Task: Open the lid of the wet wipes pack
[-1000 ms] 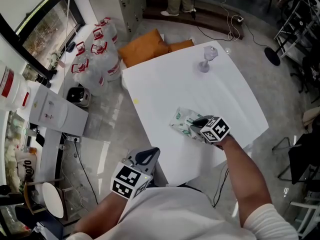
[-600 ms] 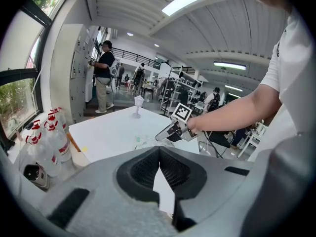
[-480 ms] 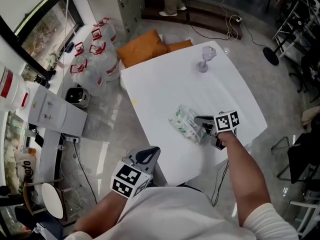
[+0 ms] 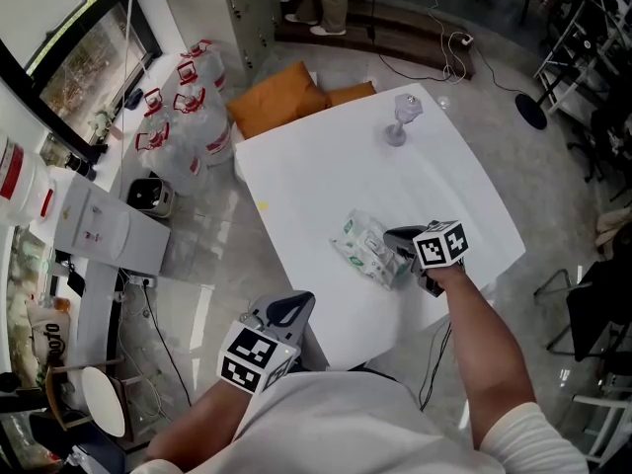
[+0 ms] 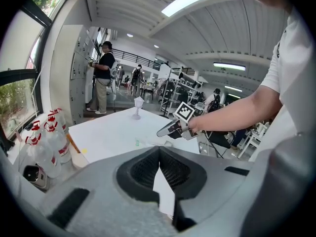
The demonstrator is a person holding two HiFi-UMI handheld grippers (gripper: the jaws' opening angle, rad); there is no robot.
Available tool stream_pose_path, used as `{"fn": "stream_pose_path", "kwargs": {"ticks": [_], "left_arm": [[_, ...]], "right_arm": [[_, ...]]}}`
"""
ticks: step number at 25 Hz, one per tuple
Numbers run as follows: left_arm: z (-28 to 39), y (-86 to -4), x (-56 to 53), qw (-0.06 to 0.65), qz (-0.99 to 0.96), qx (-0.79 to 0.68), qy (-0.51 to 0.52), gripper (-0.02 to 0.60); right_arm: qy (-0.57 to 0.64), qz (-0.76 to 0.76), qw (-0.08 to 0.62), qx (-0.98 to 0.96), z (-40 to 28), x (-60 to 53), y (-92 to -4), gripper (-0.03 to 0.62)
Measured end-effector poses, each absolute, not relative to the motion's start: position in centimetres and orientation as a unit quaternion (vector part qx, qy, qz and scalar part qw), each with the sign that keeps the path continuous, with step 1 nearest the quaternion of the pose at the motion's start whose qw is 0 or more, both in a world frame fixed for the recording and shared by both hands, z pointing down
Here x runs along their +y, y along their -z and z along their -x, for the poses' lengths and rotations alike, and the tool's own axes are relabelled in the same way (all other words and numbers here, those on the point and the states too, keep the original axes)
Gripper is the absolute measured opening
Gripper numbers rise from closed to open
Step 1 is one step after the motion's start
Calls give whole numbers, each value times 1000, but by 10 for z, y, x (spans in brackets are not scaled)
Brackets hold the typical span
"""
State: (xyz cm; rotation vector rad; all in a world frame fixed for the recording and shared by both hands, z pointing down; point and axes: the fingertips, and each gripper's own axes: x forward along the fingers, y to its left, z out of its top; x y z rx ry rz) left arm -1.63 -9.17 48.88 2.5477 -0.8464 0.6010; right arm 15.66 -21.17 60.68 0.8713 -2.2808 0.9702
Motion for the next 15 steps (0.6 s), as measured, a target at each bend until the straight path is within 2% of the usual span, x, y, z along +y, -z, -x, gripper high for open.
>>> {"fn": "stream_pose_path", "kwargs": {"ticks": [7,15], "left_arm": [[16,-487,-91,192,-909,-301,-213,9],[18,-486,-92,194,-908,-304,-213,9]], "right_arm": [[-255,-360,312,-841,-165,-219,-606,17],[-203,-387,341,-832,-172,-228,-611,20]]}}
